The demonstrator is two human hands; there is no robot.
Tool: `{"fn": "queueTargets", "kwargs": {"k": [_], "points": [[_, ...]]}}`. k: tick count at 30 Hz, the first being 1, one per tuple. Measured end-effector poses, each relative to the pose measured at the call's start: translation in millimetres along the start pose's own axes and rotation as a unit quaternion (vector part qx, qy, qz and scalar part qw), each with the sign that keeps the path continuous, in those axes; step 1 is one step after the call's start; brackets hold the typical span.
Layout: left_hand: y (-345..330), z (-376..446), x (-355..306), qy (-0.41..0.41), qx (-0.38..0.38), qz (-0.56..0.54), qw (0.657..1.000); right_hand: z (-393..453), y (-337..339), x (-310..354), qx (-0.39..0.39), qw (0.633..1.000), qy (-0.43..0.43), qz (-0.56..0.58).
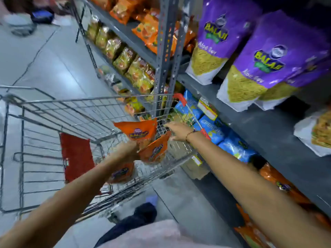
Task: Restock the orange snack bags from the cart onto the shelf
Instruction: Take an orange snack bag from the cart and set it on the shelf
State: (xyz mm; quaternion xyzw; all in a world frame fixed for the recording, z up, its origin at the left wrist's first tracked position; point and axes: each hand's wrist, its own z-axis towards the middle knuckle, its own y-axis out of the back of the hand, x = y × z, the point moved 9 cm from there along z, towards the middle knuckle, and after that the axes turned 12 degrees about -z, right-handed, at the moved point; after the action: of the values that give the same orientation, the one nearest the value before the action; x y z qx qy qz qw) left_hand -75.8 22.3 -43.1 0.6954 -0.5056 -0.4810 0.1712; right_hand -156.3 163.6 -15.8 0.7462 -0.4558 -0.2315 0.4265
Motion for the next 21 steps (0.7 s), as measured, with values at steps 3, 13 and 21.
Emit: {"fn": "queueTargets", "kwargs": {"k": [3,13,21], "points": [[6.7,5.2,1.0,0.021,-0.034,0.018,0.999,16.1,-10.9,-1.0,0.025,0.999,-0.032,0.006],[64.2,26.9,-11.2,-0.058,-0.114,-0.014,0.992,-2.3,33.8,-47.2,-0.150,0.983,-0.080,0.071],[170.5,-2.9,-89.2,-0.156,-0.243,-0.306,0.907,-129.3,125.6,-110.7,-0.400,0.879,-0.137,0.222]]}}
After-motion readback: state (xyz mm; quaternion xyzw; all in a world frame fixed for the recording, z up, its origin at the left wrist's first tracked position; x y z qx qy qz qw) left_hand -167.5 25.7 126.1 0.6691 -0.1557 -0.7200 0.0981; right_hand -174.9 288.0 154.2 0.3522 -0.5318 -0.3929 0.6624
